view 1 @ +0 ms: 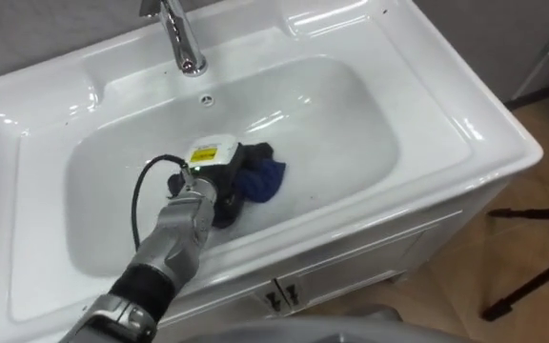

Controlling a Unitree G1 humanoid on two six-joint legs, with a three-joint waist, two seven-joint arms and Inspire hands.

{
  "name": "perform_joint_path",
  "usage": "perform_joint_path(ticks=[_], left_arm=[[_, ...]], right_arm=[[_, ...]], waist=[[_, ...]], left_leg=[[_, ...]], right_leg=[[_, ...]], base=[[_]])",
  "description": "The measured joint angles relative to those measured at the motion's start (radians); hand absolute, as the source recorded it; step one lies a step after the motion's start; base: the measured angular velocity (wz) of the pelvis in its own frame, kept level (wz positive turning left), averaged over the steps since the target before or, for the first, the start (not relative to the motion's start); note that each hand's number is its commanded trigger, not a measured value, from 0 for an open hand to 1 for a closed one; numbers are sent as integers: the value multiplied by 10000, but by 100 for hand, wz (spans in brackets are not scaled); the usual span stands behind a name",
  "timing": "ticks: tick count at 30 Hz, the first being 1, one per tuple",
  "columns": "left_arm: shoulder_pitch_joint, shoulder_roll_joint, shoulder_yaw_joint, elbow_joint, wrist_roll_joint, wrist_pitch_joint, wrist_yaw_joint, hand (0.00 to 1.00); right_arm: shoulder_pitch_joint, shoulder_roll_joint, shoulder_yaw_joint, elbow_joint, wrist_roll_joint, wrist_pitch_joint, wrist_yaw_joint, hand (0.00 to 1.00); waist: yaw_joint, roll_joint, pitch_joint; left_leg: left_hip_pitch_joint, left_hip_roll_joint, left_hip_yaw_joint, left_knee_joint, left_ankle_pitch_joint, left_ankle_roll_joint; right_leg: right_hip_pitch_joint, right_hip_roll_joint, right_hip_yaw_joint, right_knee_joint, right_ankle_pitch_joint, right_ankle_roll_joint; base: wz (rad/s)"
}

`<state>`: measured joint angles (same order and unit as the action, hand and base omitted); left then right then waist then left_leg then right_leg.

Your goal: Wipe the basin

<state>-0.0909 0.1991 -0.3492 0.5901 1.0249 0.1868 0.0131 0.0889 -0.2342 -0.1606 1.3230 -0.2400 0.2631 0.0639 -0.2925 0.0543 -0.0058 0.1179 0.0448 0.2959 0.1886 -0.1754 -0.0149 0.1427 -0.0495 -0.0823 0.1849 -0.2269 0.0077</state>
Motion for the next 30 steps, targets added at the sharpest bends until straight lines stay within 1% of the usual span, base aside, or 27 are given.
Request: perform_joint_path(ticks=[1, 2, 3, 4, 5, 6, 7, 9, 11, 15, 17, 18, 20, 25, 26, 27, 29, 30], left_arm=[[55, 128, 62, 33, 115, 46, 25, 100], [156, 289, 298, 189, 385, 62, 124, 100], [245, 424, 444, 300, 599, 147, 221, 100], [294, 513, 468, 308, 707, 170, 234, 100], [421, 637, 664, 304, 914, 173, 257, 100], [483, 692, 863, 306, 1283, 187, 259, 100], [493, 708, 933, 306, 1411, 189, 260, 100], [545, 706, 1088, 309, 1543, 189, 292, 100], [583, 704, 1098, 341, 1542, 189, 425, 100], [637, 688, 1123, 326, 1449, 187, 688, 100], [694, 659, 1297, 260, 1443, 187, 759, 100], [714, 582, 1466, 260, 1430, 183, 859, 100], [729, 551, 1528, 262, 1352, 164, 1005, 100], [791, 525, 1716, 271, 228, 19, 1583, 100], [763, 493, 1750, 268, 155, -13, 1629, 100], [639, 353, 1924, 279, -48, -41, 1742, 100], [529, 225, 1980, 299, -115, -85, 1864, 100], [509, 210, 1983, 298, -121, -175, 1949, 100]], right_arm=[[7, -6, 9, -27, -24, 4, -3, 0], [25, -13, 7, -61, -60, 2, -10, 0], [65, -24, -15, -115, -61, -3, -10, 0], [85, -32, -63, -165, -53, -3, -11, 0], [83, -58, -220, -252, -58, -5, -19, 0], [89, -85, -251, -381, -105, -9, -36, 0], [78, -99, -298, -412, -147, -16, -54, 0], [-43, -187, -390, -502, -324, -62, -117, 0], [-126, -242, -385, -507, -324, -133, -240, 0], [-148, -301, -394, -517, -360, -71, -411, 0], [-151, -298, -410, -517, -350, -84, -461, 0], [-163, -298, -448, -516, -351, -103, -551, 0], [-174, -298, -565, -512, -326, -122, -674, 0], [-215, -276, -510, -523, -3, -246, -878, 0], [-214, -267, -479, -522, -5, -248, -899, 0], [-211, -243, -325, -515, -5, -243, -983, 0], [-206, -238, -40, -512, 91, -257, -998, 0], [-225, -240, 119, -511, 338, -317, -1012, 0]], waist=[[13, 25, -16], [73, 91, -54], [193, 163, -81], [288, 204, -81], [435, 299, -76], [503, 370, -69], [518, 398, -68], [575, 482, -74], [613, 492, -79], [848, 532, -113], [908, 540, -121], [946, 542, -122], [1032, 542, -122], [1224, 539, -126], [1267, 536, -127], [1301, 521, -131], [1390, 502, -132], [1448, 477, -128]], left_leg=[[9, 0, -1, -2, 0, 0], [31, 0, -3, -14, 0, 0], [76, 0, 1, -33, 0, 0], [100, 0, 0, -55, 0, -1], [135, 6, 3, -83, 0, -3], [128, 6, 8, -87, -4, -10], [123, 6, 10, -95, -6, -13], [126, 8, 12, -103, -8, -18], [136, 21, 11, -96, -8, -18], [133, 31, -29, -81, -5, -21], [134, 32, -12, -81, -3, -24], [132, 32, -12, -82, -2, -25], [132, 32, -14, -84, -1, -26], [103, 33, -75, -85, -1, -26], [88, 33, -95, -85, -1, -26], [50, 25, -189, -84, -2, -26], [-24, 10, -350, -79, -2, -26], [-37, 7, -412, -77, -2, -27]], right_leg=[[4, 0, 6, 2, 0, 0], [7, 0, 22, 2, 7, -7], [14, 2, 72, 5, 10, -11], [14, 12, 120, 9, 12, -12], [7, 27, 197, 8, 25, -13], [1, 29, 204, 7, 25, -11], [-3, 32, 199, 8, 22, -6], [-13, 28, 163, 11, 26, -2], [-10, 28, 142, 6, 50, -20], [-15, 31, 145, -10, 67, -43], [-12, 34, 145, -29, 67, -44], [-10, 34, 145, -35, 68, -45], [-9, 35, 146, -41, 70, -49], [-6, 39, 133, -112, 80, -61], [-6, 38, 114, -126, 84, -63], [-5, 31, 32, -146, 85, -62], [-5, 23, -99, -153, 87, -64], [7, 22, -145, -155, 87, -65]], base=[[-6], [-9], [-13], [-20], [-16], [-8], [5], [0], [-8], [-4], [0], [0], [0], [0], [8], [14], [21], [16]])
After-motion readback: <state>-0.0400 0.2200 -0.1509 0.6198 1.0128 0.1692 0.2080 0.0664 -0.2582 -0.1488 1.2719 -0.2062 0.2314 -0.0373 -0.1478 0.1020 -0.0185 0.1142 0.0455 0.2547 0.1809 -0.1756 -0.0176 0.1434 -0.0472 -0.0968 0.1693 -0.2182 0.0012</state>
